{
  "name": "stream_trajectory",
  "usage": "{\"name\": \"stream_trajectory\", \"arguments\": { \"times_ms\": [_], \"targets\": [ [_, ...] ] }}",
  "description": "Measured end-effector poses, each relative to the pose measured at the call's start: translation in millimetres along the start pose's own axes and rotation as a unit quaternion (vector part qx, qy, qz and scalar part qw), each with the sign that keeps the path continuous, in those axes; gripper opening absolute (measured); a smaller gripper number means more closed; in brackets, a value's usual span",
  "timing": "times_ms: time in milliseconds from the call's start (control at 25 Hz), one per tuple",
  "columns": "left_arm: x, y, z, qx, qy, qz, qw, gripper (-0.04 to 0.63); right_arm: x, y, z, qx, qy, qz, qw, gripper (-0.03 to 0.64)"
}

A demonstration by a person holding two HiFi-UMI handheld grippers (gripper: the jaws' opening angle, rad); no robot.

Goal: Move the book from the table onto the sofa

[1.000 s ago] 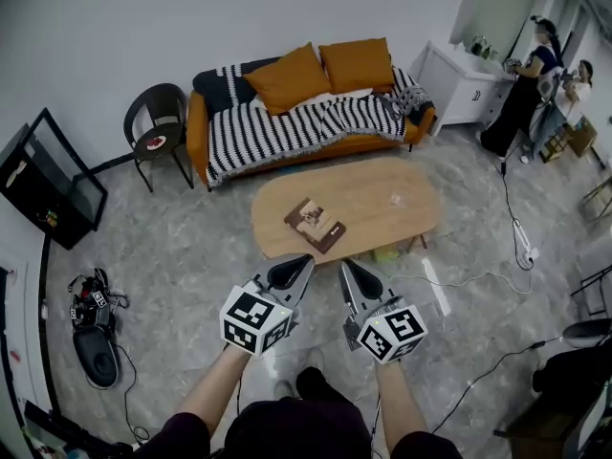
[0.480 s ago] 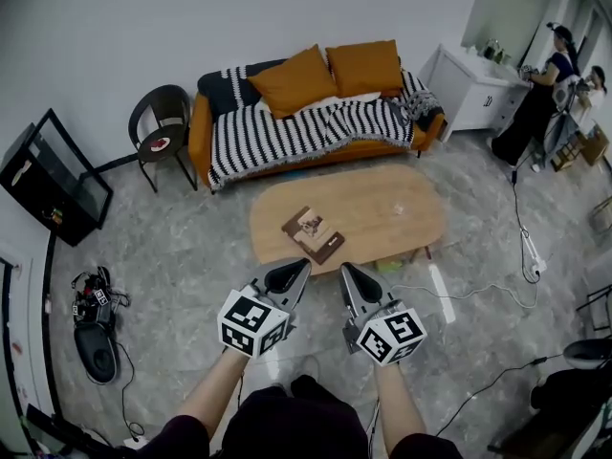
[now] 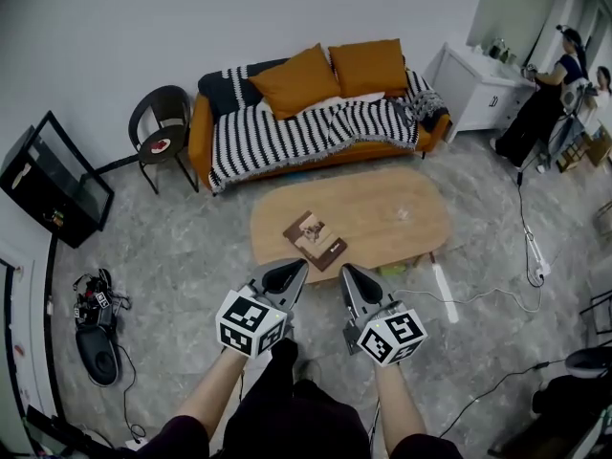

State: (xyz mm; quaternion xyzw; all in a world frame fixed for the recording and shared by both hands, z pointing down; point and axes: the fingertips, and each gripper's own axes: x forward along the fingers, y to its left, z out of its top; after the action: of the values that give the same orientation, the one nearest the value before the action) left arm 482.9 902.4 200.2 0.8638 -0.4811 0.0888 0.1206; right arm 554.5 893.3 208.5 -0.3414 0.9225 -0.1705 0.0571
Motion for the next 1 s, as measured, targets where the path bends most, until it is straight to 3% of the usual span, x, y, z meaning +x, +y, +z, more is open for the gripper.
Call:
{"name": "stream_trajectory", "arguments": {
  "times_ms": [1000],
  "targets": [
    [95, 166, 18, -0.019, 0.016, -0.051, 0.9984, 0.015, 173, -70, -3, 0.011, 0.029, -0.059, 0.998, 0.025]
  ]
}}
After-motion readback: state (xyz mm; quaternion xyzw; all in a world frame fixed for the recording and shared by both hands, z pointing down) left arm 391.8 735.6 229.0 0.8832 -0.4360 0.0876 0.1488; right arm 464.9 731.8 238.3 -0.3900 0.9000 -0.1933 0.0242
